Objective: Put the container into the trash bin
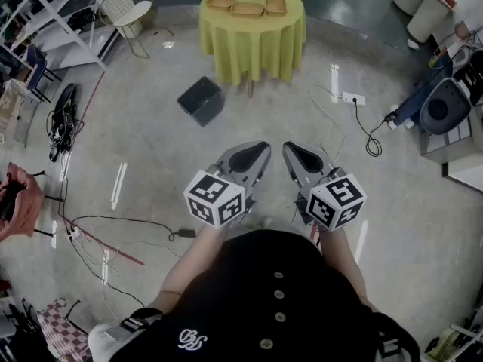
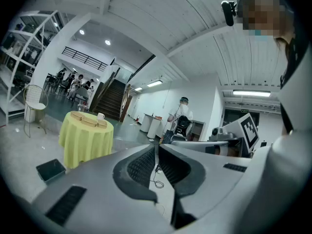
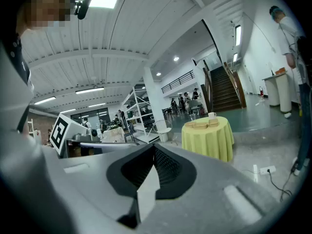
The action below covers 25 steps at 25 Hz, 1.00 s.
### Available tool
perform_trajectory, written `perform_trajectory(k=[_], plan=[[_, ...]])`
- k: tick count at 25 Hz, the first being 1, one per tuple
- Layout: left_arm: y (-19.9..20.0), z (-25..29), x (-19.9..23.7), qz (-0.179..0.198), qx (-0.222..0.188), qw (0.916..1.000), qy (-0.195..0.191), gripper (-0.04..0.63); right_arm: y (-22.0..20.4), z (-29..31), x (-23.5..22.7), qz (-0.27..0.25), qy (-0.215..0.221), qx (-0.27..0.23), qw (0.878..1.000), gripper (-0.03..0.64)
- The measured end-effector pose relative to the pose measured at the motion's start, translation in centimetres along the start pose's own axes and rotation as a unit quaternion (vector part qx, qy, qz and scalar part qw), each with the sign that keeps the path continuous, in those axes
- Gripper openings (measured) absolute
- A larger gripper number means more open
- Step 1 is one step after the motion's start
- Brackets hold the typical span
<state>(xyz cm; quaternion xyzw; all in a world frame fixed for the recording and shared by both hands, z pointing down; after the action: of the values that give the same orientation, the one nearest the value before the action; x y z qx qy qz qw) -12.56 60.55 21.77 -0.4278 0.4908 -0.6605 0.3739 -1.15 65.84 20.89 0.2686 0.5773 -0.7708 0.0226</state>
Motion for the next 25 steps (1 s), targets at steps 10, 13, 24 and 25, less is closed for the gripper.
perform_trajectory(k=[10,13,24,25], plan=[[0.0,-0.1,-0.3,0.004,0.002,0.9999,-0.01,0.032,-0.4,0.4,0.3,-0.008,-0.002,0.011,1.0,0.004],[0.0,-0.4,-0.3,0.003,0.001,0.9999,-0.014,0.032,-0.3,0.4,0.5,0.003,-0.011,-0.007,1.0,0.003],[0.2,-1.2,1.2,0.005,0.013,0.9989,-0.045,0.032,-0.3,1.3,-0.3,0.043,-0.077,-0.028,0.996,0.005],[0.1,-1.2,1.4,0.007,0.015,0.9988,-0.047,0.032,-0.4,1.4,-0.4,0.044,-0.081,-0.03,0.995,0.005]])
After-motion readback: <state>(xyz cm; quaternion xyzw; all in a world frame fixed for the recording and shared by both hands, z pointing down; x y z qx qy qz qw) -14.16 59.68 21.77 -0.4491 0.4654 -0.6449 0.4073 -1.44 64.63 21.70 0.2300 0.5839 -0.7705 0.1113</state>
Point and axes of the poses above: the fingertips, and each gripper's own axes: z forward along the fingers, x to its left, y out of its top, the point moved 6 cm from there along -z, backward along the fingers, and after that the axes turned 9 degrees about z, right-handed, at the moved point
